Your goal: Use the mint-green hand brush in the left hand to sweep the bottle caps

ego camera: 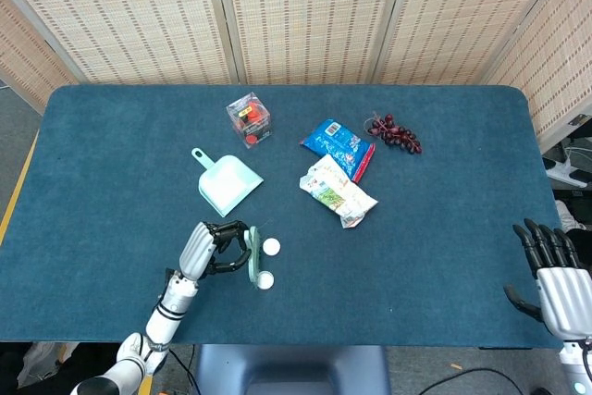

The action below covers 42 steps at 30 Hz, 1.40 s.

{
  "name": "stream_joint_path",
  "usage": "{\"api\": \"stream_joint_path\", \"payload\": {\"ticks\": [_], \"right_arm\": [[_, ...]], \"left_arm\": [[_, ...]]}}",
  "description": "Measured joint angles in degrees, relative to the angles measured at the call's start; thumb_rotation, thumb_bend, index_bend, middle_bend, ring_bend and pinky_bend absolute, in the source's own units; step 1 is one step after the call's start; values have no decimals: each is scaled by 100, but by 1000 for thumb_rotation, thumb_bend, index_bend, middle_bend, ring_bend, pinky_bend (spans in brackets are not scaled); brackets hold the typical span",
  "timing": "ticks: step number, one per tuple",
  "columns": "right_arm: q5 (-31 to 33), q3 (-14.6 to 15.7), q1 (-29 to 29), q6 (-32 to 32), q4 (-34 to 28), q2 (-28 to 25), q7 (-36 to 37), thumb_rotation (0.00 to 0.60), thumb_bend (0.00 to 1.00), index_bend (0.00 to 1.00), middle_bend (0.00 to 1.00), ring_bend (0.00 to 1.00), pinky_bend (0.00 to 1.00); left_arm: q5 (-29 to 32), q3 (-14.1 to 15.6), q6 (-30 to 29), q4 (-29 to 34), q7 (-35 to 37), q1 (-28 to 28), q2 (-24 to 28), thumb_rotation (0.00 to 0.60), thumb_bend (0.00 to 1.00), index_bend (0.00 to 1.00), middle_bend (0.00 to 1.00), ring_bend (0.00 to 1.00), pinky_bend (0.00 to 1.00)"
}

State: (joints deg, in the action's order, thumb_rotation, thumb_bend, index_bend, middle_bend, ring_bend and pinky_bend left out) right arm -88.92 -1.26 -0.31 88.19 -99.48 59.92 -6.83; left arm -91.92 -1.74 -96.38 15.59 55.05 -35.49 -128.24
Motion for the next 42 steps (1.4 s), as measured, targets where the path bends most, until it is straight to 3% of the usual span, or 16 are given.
{"api": "stream_joint_path", "payload": {"ticks": [12, 24, 29, 36, 42], "right_arm": [[-40, 5, -50, 81, 4, -81, 156, 600, 176, 0, 0, 0, 0], [-12, 7, -28, 13, -16, -26, -9, 600, 177, 0, 0, 0, 0], [-12, 21, 2, -56, -35, 33, -137, 600, 177, 0, 0, 0, 0], [3, 17, 29, -103, -40, 68, -191, 600, 177, 0, 0, 0, 0], [119, -3, 91, -250, -46, 80, -216, 600, 177, 0, 0, 0, 0]], "left_arm": [[-84, -35, -483, 199, -128, -146, 44, 600, 762, 814, 994, 861, 902], [-39, -3, -665, 77, -764, 300, 1095, 600, 762, 815, 997, 861, 903], [88, -40, -563, 13, -982, 552, 1559, 600, 762, 815, 999, 861, 903], [109, 51, -172, -131, -1245, 759, 1745, 600, 762, 817, 1000, 861, 902], [-135, 388, 291, -298, -1758, 802, 1626, 600, 744, 814, 990, 861, 903]]}}
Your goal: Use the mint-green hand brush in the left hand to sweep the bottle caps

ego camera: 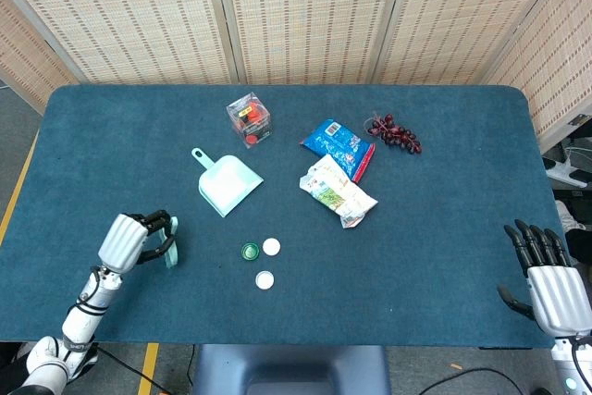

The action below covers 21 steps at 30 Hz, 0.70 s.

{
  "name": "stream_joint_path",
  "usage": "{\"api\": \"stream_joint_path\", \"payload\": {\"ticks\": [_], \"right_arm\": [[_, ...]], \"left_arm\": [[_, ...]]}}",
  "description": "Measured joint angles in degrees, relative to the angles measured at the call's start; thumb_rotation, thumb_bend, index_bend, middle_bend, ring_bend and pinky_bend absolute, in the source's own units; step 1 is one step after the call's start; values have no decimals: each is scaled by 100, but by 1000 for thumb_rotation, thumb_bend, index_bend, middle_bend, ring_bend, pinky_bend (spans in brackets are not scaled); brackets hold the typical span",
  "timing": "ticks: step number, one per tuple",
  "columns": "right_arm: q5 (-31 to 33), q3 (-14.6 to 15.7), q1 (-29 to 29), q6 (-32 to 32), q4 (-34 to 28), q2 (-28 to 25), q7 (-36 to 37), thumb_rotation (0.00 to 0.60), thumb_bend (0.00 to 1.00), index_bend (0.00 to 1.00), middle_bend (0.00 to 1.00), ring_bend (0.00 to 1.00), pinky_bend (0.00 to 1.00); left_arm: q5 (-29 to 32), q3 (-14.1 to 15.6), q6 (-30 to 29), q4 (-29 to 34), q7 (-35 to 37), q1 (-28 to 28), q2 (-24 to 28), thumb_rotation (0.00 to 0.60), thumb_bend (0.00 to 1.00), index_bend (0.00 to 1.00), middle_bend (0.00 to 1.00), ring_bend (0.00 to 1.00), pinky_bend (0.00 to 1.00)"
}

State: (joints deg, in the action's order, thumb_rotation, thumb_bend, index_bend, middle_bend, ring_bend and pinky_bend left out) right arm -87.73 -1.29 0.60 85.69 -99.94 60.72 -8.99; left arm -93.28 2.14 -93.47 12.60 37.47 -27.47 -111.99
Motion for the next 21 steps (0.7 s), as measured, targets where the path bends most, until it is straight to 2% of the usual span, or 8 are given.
{"api": "stream_joint_path", "payload": {"ticks": [4, 7, 12, 16, 21], "right_arm": [[-29, 1, -24, 70, -23, -29, 36, 600, 177, 0, 0, 0, 0], [-36, 5, -39, 91, -28, -50, 69, 600, 177, 0, 0, 0, 0], [-26, 12, -26, 54, -31, -57, 69, 600, 177, 0, 0, 0, 0], [-15, 10, -24, 54, -38, -49, 43, 600, 177, 0, 0, 0, 0], [-40, 23, -33, 74, -59, -37, -4, 600, 177, 0, 0, 0, 0]], "left_arm": [[-262, 313, 410, -109, -429, -22, -173, 600, 709, 787, 943, 861, 903], [-391, 475, 631, -138, -485, -23, -272, 600, 663, 728, 894, 854, 902], [-409, 494, 563, -150, -394, -9, -316, 600, 594, 522, 634, 846, 899], [-365, 432, 243, -124, -257, 9, -301, 600, 522, 412, 426, 806, 879], [-339, 384, -41, 6, 13, 21, -198, 600, 472, 314, 260, 776, 873]]}}
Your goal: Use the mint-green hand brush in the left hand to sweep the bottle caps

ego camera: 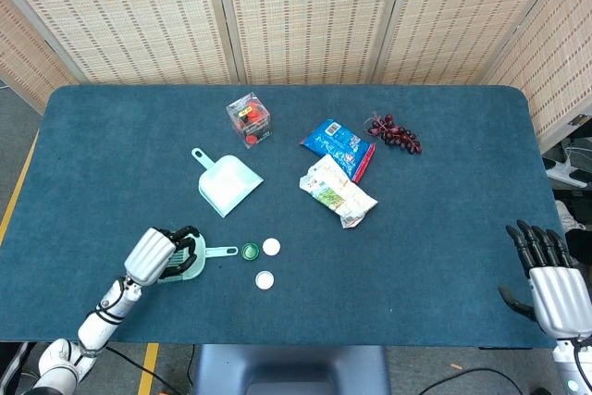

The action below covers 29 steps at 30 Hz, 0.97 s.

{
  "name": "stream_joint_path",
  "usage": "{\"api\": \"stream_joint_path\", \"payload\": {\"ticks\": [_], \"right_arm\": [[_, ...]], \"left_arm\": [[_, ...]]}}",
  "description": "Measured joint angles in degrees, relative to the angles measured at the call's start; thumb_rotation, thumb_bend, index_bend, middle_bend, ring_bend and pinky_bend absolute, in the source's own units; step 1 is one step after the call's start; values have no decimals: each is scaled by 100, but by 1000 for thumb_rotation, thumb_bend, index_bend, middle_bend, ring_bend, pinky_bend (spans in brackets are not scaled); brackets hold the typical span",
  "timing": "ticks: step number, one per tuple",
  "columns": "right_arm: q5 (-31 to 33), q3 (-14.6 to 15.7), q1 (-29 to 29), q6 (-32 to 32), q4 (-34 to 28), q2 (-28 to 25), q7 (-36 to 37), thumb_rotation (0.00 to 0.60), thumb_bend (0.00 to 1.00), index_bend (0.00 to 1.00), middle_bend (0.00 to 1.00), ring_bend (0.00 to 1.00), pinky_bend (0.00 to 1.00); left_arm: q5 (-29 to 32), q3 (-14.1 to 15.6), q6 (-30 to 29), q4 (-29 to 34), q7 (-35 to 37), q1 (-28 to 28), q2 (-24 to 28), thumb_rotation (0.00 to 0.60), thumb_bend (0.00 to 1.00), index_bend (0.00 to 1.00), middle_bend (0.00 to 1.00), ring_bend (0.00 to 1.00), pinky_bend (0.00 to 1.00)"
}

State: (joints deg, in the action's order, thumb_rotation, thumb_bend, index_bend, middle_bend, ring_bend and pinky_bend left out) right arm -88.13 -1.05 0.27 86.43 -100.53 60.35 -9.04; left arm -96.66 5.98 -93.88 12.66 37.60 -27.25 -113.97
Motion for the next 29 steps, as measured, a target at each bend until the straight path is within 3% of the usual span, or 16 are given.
{"api": "stream_joint_path", "payload": {"ticks": [4, 5, 7, 9, 11, 13, 18, 25, 29], "right_arm": [[-15, 5, -11, 25, -13, 0, -16, 600, 177, 0, 0, 0, 0], [-20, 7, -14, 31, -13, -3, -16, 600, 177, 0, 0, 0, 0], [-24, 9, -15, 33, -11, -9, -13, 600, 177, 0, 0, 0, 0], [-23, 11, -13, 24, -8, -10, -18, 600, 177, 0, 0, 0, 0], [-18, 15, -4, -3, -5, -6, -40, 600, 177, 0, 0, 0, 0], [-10, 23, 12, -51, -7, 5, -82, 600, 177, 0, 0, 0, 0], [-82, 74, 64, -152, -41, 47, -169, 600, 177, 0, 0, 0, 0], [-166, 129, 36, -101, -86, 48, -228, 600, 177, 0, 0, 0, 0], [-176, 133, 27, -83, -93, 46, -233, 600, 177, 0, 0, 0, 0]], "left_arm": [[38, -81, -448, 152, 116, 22, 118, 600, 455, 286, 218, 662, 803], [46, -99, -567, 212, 132, 41, 169, 600, 441, 264, 190, 566, 742], [58, -114, -821, 439, 140, 139, 367, 600, 412, 199, 131, 339, 576], [68, -100, -926, 722, 106, 279, 597, 600, 378, 73, 34, 72, 324], [88, -56, -954, 1172, -3, 484, 908, 600, 358, 10, 1, 1, 196], [146, -16, -940, 1770, -213, 700, 1257, 600, 349, 0, 0, 0, 143], [352, 73, -692, 3549, -1148, 1064, 2177, 600, 346, 0, 0, 0, 124], [833, 186, 96, 6300, -3361, 1387, 3694, 600, 350, 0, 0, 0, 101], [955, 174, 404, 7012, -4077, 1564, 4224, 600, 350, 0, 0, 0, 95]]}}
